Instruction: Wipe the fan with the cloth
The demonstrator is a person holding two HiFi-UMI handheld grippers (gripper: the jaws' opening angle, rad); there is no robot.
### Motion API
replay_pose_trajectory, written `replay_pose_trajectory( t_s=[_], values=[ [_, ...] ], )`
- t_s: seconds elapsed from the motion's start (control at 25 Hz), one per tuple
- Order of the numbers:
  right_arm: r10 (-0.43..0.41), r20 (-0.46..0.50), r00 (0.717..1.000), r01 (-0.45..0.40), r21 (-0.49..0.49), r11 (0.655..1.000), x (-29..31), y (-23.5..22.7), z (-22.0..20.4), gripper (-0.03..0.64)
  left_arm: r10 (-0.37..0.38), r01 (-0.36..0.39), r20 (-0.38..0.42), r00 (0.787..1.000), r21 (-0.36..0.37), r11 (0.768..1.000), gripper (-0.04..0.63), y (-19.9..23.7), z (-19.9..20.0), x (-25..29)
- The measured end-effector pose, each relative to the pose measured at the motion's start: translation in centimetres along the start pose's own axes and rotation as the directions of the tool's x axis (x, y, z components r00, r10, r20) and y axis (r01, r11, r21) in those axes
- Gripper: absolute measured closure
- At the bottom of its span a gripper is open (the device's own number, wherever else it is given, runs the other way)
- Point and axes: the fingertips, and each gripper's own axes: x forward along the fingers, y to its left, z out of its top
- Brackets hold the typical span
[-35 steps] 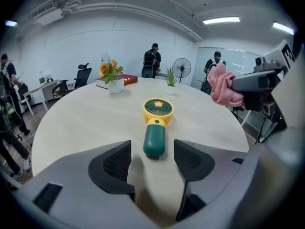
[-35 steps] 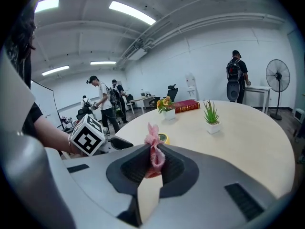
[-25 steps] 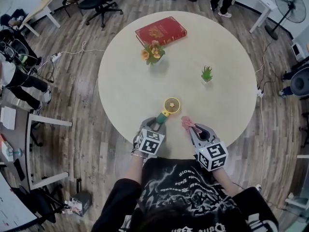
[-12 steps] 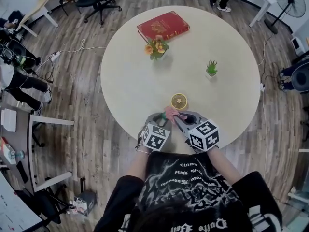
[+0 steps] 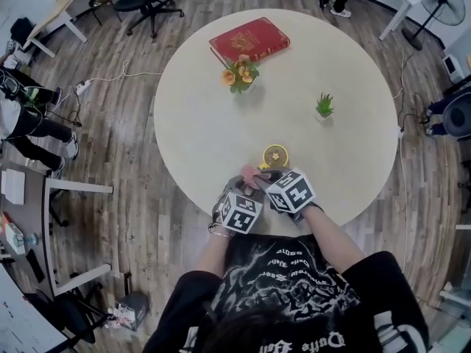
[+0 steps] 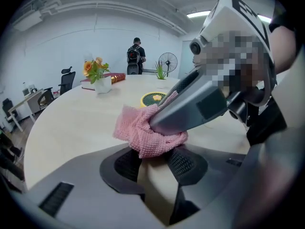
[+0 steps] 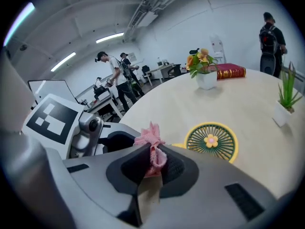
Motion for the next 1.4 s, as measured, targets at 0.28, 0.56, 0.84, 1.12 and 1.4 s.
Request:
replay_pose_trajectory(
  t_s=[0.28,0.56,0.84,1.12,1.4],
  values=[
    [-0.094,0.04,0.995,0.097,-0.073,0.993,0.4,-0.9,1.1,0.568,0.009,-0.009,0.0,1.0,-0.005,1.0,0.423,-0.1,0.0,0.0],
    [-0.162,0.055,0.985,0.166,-0.09,0.982,-0.1,-2.3,1.4,0.568,0.0,0.0,-0.005,1.0,-0.017,1.0,0.423,-0.2,-0.2,0.2],
    [-0.221,0.075,0.972,0.227,-0.097,0.969,-2.0,-3.7,1.6,0.568,-0.006,0.005,-0.009,1.0,-0.031,1.0,0.425,0.0,0.1,-0.2],
    [-0.203,0.099,0.974,0.206,-0.022,0.978,-2.7,-3.0,0.0,0.572,-0.012,0.012,-0.011,1.0,-0.049,0.999,0.425,-0.2,0.1,-0.4],
    [-0.102,0.067,0.992,0.107,-0.074,0.991,-1.3,-0.6,-0.4,0.574,-0.014,0.013,-0.003,1.0,-0.046,0.999,0.425,0.0,0.1,-0.3]
  ],
)
